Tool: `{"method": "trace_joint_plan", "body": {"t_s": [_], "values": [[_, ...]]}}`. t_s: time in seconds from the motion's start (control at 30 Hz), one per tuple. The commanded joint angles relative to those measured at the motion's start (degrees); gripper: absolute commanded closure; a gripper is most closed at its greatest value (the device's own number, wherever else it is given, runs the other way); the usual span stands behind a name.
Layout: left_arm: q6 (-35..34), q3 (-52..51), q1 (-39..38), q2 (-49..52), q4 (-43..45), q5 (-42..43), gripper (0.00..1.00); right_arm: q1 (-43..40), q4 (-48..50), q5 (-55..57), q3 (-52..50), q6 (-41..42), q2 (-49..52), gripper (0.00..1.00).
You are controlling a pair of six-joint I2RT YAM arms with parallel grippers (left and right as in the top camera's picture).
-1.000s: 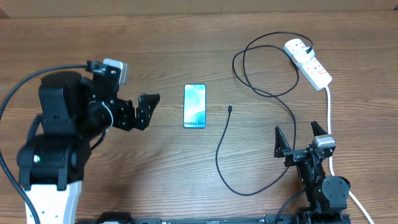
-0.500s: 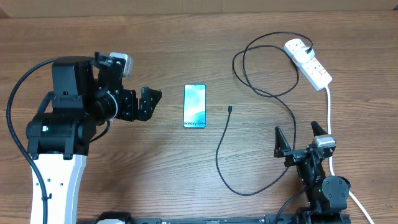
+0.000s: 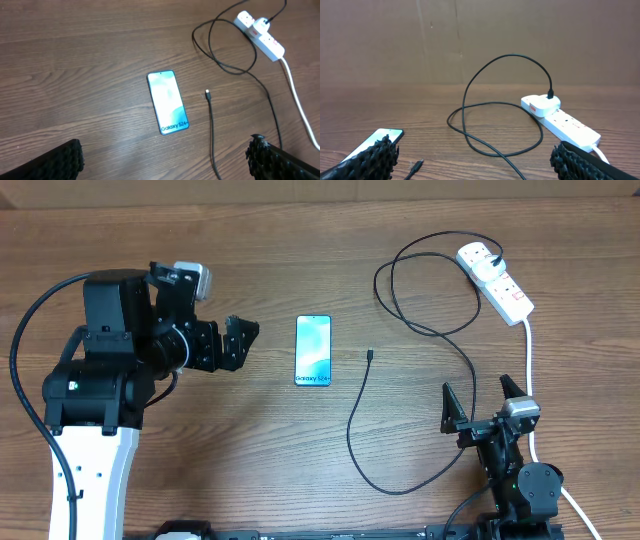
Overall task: Plug charger to phone and switch on socket
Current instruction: 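Move the left gripper forward over the phone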
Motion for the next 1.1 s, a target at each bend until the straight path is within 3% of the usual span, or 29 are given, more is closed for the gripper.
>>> {"method": "trace_joint_plan", "body": {"t_s": [0.0, 0.13, 0.27, 0.4, 0.53, 0.67, 0.73, 0.87, 1.07], "values": [[-4.5, 1.5, 0.2, 0.6, 1.1, -0.4, 0.01, 0.2, 0.2, 0.8, -0.6, -0.3, -0.5, 0.0], [-4.9, 6.5, 0.1, 1.9, -2.9, -0.7, 0.0, 0.2, 0.3, 0.8, -0.6, -0.3, -0.5, 0.0], [-5.6, 18.1, -3.4, 8.9, -14.1, -6.4, 0.0, 0.2, 0.2, 0.8, -0.6, -0.3, -0.5, 0.0], [-10.6, 23.5, -10.3, 15.6, -20.5, -16.1, 0.0, 0.2, 0.3, 0.8, -0.6, -0.3, -0.5, 0.0], [-14.3, 23.6, -16.2, 19.4, -19.6, -21.9, 0.0, 0.2, 0.2, 0.8, -0.6, -0.3, -0.5, 0.0], [-17.4, 23.6, -21.0, 24.0, -15.9, -11.3, 0.0, 0.2, 0.3, 0.8, -0.6, -0.3, -0.5, 0.0], [-18.1, 23.6, -21.8, 25.7, -14.7, -10.8, 0.0, 0.2, 0.2, 0.8, -0.6, -0.3, -0.5, 0.0], [-27.1, 23.6, -22.6, 29.7, -15.3, -14.7, 0.0, 0.2, 0.3, 0.8, -0.6, -0.3, -0.5, 0.0], [-34.0, 23.6, -26.1, 37.2, -16.3, -26.8, 0.0, 0.2, 0.3, 0.8, -0.6, -0.3, -0.5, 0.0]]}}
